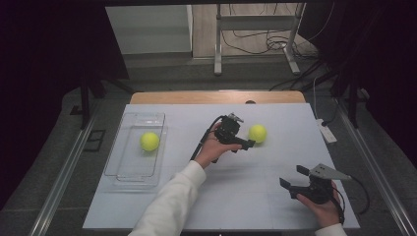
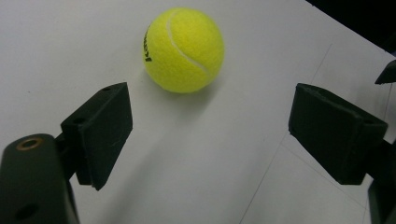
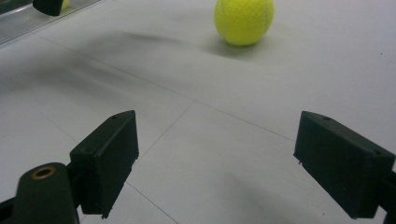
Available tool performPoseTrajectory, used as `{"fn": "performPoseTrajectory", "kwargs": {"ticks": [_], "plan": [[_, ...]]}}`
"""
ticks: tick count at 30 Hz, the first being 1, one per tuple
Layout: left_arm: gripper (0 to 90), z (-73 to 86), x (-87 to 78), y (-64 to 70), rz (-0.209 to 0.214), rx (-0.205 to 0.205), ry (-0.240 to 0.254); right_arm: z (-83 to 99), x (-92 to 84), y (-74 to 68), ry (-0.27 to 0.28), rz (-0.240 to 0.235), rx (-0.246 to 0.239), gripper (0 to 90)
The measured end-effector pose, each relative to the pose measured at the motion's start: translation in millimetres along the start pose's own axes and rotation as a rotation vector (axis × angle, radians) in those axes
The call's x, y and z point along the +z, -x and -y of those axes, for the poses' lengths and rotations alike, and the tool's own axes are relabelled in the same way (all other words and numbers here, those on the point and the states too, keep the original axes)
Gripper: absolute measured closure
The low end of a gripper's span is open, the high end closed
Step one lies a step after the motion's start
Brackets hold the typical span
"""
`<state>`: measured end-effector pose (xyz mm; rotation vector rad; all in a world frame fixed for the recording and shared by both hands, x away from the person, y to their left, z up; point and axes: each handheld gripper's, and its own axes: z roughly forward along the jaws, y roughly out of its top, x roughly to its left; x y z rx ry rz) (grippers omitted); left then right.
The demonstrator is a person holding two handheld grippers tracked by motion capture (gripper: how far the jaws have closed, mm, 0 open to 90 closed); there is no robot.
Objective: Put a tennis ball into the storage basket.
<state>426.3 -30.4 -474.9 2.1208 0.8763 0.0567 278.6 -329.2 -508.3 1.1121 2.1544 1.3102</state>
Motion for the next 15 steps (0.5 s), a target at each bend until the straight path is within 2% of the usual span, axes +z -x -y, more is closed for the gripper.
{"fn": "performPoseTrajectory", "kwargs": {"ticks": [15], "plan": [[14.6,-7.8,11.5,1.4,0.004,0.004,-0.008,0.0,-0.2,0.2,0.002,-0.003,0.0,14.3]]}}
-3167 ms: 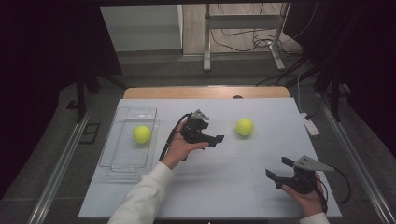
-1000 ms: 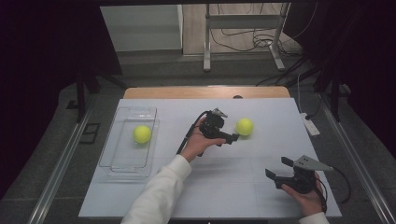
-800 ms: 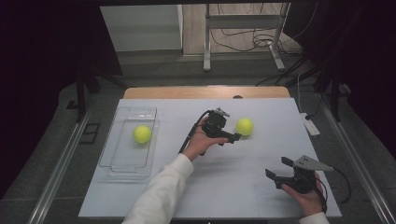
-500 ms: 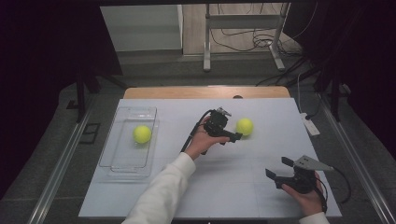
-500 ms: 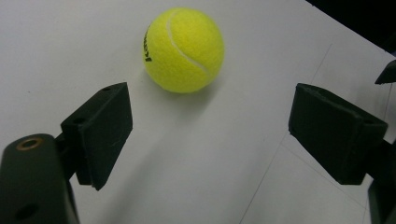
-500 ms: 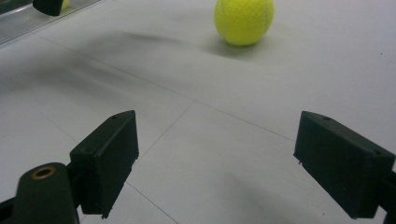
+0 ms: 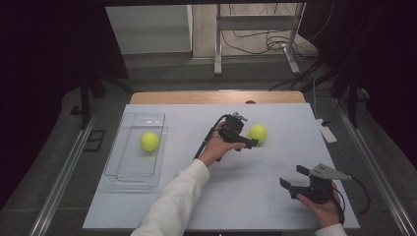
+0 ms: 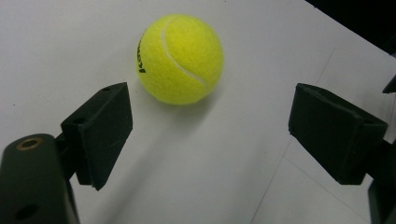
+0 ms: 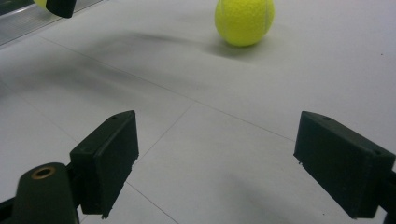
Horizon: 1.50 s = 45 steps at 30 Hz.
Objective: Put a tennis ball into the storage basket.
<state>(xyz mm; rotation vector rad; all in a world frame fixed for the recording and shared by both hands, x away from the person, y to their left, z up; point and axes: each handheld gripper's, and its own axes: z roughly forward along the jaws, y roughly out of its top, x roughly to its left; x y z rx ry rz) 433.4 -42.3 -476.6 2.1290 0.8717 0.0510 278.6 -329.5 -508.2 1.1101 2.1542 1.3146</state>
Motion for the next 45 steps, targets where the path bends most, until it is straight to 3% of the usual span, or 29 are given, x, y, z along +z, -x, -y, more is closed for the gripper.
{"fn": "performPoseTrajectory", "kwargs": {"ticks": [23,45], "plan": [[14.8,-4.5,14.4,-6.5,-0.012,-0.021,-0.011,0.0,-0.2,0.3,0.002,0.0,0.003,14.2],[14.9,-13.0,31.9,-11.1,-0.018,-0.013,-0.031,0.5,0.3,1.4,0.003,-0.006,0.011,14.2]]}}
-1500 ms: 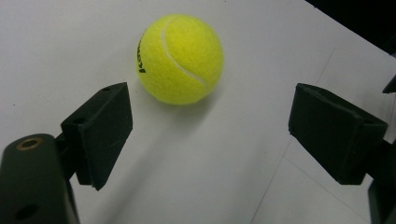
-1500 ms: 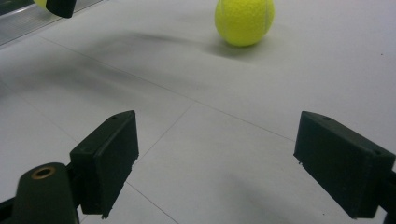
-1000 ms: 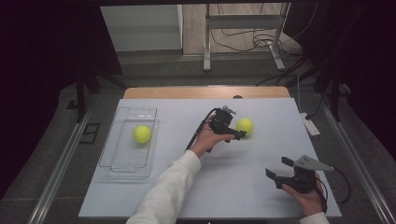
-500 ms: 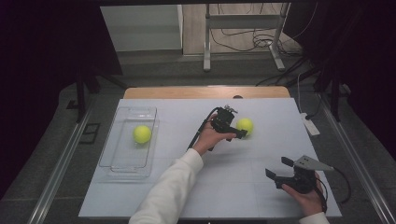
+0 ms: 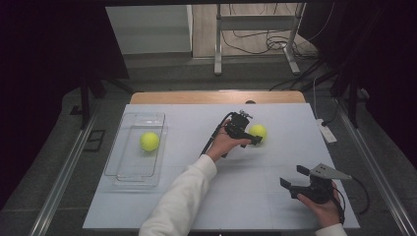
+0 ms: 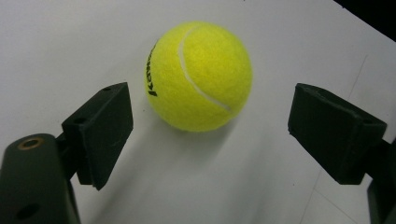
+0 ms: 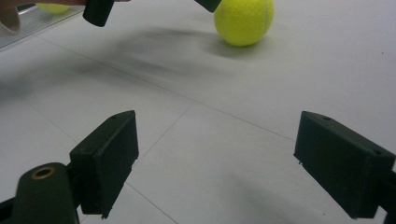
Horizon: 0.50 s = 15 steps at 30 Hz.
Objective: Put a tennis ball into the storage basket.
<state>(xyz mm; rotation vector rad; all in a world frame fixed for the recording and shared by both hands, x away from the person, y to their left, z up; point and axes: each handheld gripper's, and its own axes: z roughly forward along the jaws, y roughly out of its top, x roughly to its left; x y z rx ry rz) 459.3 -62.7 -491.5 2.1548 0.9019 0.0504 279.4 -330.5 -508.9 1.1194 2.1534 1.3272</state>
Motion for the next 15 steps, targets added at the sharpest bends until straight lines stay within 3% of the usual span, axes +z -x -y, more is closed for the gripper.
{"fn": "performPoseTrajectory", "kwargs": {"ticks": [15], "plan": [[14.6,-6.4,13.4,1.6,0.002,-0.005,-0.004,0.4,0.5,-0.2,-0.001,-0.001,-0.004,14.2]]}}
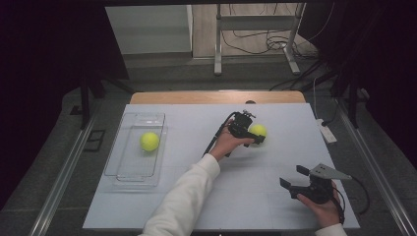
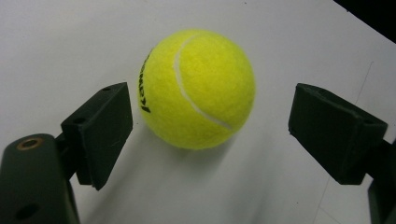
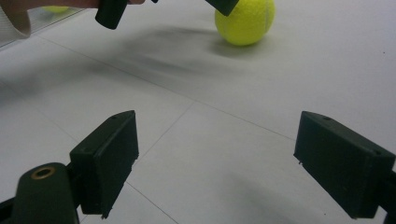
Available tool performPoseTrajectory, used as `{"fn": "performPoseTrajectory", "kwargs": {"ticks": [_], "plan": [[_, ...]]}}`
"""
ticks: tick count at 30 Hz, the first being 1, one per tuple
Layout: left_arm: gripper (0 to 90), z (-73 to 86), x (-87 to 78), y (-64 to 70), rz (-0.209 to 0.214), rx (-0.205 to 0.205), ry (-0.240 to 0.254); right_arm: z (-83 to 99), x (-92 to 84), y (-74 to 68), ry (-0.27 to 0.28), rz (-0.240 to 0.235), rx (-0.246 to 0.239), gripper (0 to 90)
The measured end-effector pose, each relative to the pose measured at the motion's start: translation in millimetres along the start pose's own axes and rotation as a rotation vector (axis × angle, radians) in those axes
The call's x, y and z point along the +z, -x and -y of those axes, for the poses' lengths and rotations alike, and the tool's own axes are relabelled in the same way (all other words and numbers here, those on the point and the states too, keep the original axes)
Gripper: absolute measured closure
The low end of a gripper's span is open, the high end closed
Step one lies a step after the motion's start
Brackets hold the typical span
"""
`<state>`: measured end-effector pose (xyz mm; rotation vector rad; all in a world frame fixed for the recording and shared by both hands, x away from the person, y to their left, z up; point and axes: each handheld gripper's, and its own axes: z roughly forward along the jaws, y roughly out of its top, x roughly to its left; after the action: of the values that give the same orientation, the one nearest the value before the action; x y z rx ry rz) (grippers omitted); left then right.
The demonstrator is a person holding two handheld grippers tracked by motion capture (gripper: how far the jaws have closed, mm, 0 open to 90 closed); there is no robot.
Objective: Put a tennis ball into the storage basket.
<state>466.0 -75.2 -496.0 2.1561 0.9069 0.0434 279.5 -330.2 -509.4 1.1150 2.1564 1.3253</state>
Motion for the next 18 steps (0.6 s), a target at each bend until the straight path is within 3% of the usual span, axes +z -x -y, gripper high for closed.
{"fn": "performPoseTrajectory", "kwargs": {"ticks": [18], "plan": [[14.8,-6.0,12.2,-1.0,-0.02,-0.001,-0.014,0.1,-0.3,0.1,0.002,-0.002,0.0,14.3]]}}
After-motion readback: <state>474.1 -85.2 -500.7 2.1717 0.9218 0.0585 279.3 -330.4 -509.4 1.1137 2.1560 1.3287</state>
